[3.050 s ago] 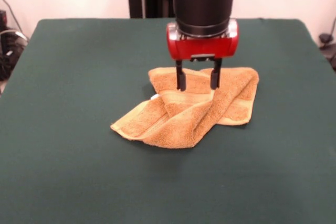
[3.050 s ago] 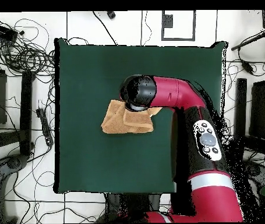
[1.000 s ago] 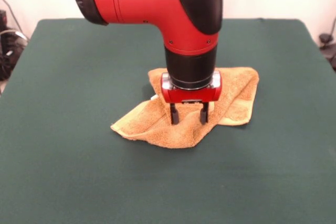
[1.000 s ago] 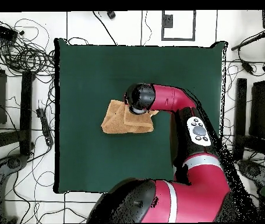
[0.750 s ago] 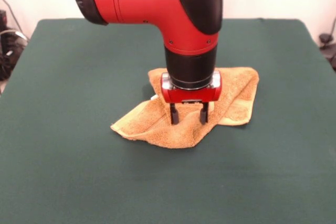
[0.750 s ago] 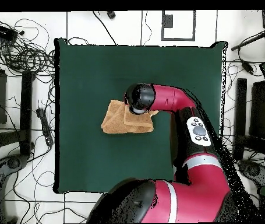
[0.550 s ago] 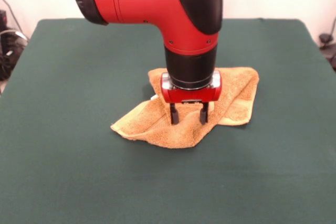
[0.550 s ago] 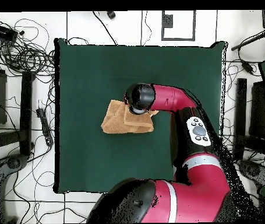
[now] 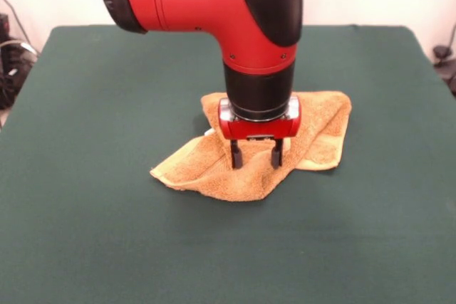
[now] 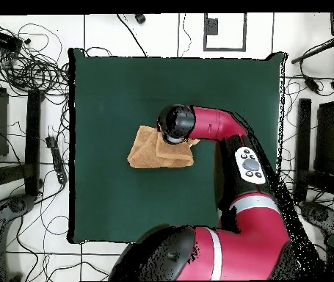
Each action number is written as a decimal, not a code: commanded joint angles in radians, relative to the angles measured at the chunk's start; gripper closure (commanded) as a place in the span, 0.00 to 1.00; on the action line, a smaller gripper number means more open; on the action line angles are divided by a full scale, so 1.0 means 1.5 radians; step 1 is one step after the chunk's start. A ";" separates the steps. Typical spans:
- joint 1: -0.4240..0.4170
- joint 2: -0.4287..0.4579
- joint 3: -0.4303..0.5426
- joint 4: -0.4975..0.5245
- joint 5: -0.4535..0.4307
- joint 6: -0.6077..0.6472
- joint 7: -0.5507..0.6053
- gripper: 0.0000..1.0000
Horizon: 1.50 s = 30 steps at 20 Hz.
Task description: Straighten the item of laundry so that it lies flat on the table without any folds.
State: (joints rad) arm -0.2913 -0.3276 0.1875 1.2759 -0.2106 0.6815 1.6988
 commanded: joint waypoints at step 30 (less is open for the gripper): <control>-0.104 -0.146 0.013 0.078 0.000 0.207 -0.078 1.00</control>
State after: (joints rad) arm -0.3691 -0.4394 0.1823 1.2909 -0.2116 0.8427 1.6988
